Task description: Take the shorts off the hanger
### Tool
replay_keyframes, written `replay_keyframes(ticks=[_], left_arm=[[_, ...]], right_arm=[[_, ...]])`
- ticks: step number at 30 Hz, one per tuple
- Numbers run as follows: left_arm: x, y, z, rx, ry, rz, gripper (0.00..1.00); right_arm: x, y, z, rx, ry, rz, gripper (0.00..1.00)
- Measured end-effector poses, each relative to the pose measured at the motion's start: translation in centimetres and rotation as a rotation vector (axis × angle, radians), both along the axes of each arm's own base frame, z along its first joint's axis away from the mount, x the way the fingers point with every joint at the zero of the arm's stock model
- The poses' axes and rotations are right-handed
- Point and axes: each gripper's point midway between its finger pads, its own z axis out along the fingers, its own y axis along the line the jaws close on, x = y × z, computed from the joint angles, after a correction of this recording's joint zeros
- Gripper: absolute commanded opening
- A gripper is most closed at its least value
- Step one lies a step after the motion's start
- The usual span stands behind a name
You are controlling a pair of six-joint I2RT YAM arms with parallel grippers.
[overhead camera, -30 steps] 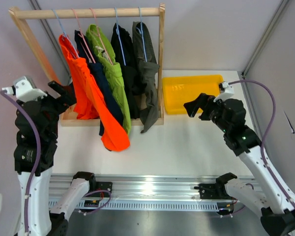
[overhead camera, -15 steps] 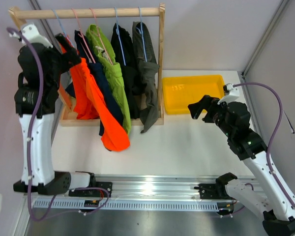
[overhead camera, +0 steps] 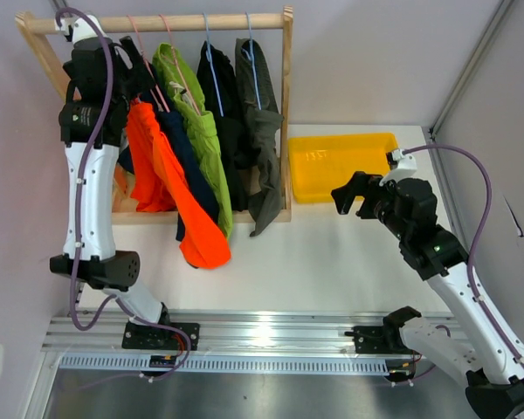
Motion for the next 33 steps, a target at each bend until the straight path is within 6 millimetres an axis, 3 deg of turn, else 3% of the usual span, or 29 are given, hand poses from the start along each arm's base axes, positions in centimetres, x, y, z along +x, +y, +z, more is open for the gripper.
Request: replay_keyframes(ticks=[6,8,9,12,14,15,16,25,30,33], left_arm=[[0.8,0.4,-1.5,0.009,0.044,0.025,0.83],[0.9,0.6,-1.7,0.010,0.049,0.037,0.73],[0.9,0.6,-1.7,0.011,0.050,0.039,0.59],[1.0,1.0,-1.9,0.017,0.056,0.055,0.48],[1.1,1.1,-2.0,0.016,0.057,0.062,0.35],[1.1,1.1,-2.1,0.014,0.058,0.065,0.12],[1.2,1.1,-2.2,0.009,0.058,0.067,0.02],[1.1,0.6,-1.6,0.012,0.050,0.026,0.00],[-0.4,0.3,0.5,0.006,0.013,-0.002,0.00],[-2.2,0.3,2.4,0.009,-0.030,-0.015,0.00]], right_arm=[[-0.6,-0.4,-0.6,-0.019,-0.003,0.002,0.99],[-0.7,-0.6,-0.9,-0.029,0.003,0.000,0.99],[-0.8,-0.6,-1.1,-0.032,0.005,-0.001,0.99],[-0.8,-0.7,-1.4,-0.037,0.014,-0.001,0.99],[-0.9,-0.7,-1.5,-0.041,0.017,-0.002,0.99],[-0.9,-0.8,-1.5,-0.042,0.018,-0.004,0.99],[-0.9,-0.8,-1.6,-0.043,0.019,-0.005,0.99],[-1.0,-0.7,-1.3,-0.036,0.013,0.003,0.99],[-0.8,0.7,-0.8,-0.028,0.018,0.055,1.00],[-0.2,2.6,1.2,-0.024,0.005,0.107,0.99]])
